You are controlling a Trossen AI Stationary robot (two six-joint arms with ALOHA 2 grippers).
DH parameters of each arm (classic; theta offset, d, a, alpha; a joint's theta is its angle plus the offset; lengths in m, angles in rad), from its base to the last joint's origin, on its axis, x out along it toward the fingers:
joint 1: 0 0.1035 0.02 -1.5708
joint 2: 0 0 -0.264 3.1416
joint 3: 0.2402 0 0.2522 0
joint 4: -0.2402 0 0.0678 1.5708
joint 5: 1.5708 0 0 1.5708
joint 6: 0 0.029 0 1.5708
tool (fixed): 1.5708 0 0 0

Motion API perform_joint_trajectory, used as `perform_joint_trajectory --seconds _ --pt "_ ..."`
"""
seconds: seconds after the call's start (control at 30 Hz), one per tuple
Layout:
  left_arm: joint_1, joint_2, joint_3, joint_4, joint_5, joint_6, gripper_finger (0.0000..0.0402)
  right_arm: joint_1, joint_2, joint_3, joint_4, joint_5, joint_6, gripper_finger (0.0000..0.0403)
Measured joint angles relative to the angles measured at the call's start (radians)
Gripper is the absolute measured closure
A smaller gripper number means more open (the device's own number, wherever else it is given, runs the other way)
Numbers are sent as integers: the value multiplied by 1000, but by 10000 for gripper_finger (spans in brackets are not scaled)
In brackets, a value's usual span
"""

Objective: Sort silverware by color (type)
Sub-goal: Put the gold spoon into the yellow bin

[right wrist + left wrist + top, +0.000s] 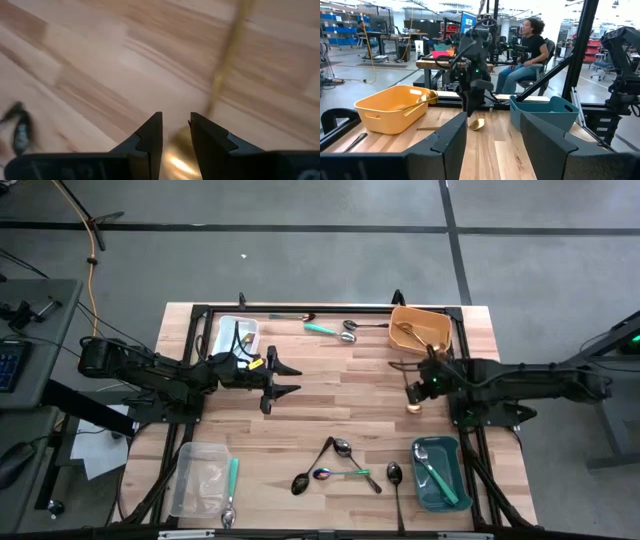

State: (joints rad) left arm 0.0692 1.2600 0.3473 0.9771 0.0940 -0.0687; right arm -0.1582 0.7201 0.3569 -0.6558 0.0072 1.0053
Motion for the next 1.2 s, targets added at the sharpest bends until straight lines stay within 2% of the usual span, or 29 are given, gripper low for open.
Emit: perform_joint_trajectory --seconds 0.2,0.47,0.73,1.03,1.2 --pt "0 0 0 0 0 3 225 109 47 57 23 121 39 308" --pt "0 0 0 -1 0 18 225 175 313 171 -124 234 71 308" --pt "0 0 0 -16 0 -5 225 170 479 186 -107 237 120 308" --pt "0 0 0 -16 0 -6 225 169 549 186 -33 246 119 308" --pt "0 0 0 -16 0 -7 225 169 576 185 -50 246 121 308"
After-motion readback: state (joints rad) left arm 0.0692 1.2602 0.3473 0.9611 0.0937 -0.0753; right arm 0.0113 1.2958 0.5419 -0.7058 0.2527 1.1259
